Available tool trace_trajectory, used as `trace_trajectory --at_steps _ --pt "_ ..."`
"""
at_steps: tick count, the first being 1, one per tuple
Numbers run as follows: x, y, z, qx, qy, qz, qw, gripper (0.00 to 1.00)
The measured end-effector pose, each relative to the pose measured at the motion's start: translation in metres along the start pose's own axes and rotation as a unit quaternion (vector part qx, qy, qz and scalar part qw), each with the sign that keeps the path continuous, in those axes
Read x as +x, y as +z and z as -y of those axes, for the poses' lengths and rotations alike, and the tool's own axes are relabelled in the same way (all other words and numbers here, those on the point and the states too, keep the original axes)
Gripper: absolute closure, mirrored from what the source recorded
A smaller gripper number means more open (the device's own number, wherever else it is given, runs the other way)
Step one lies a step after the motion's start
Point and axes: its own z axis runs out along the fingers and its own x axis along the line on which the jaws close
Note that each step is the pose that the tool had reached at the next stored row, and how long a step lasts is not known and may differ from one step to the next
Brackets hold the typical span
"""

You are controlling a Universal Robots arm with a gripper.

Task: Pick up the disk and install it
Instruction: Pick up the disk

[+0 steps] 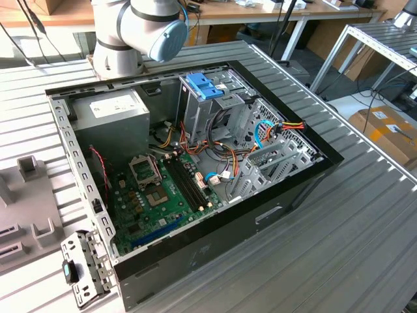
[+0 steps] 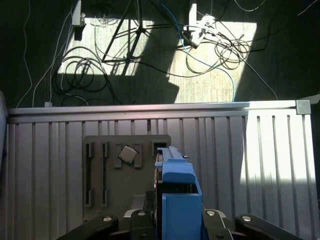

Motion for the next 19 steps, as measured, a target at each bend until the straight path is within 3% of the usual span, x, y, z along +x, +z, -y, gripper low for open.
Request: trace_trajectory --at_steps 3,8,13,19 --pt "0.0088 0.0017 0.0005 0.0000 -0.001 -0.0001 1.00000 0.64" --pt "0.0100 0.0046 0.0008 -0.0010 -0.029 -0.0026 0.99957 0.64" --pt "0.0147 0.0109 0.0021 -0.0013 -0.031 -0.0027 0.99952 0.64" --pt "0.0191 0.0113 0.0028 -0.0012 -0.031 -0.0027 0.99952 0.64"
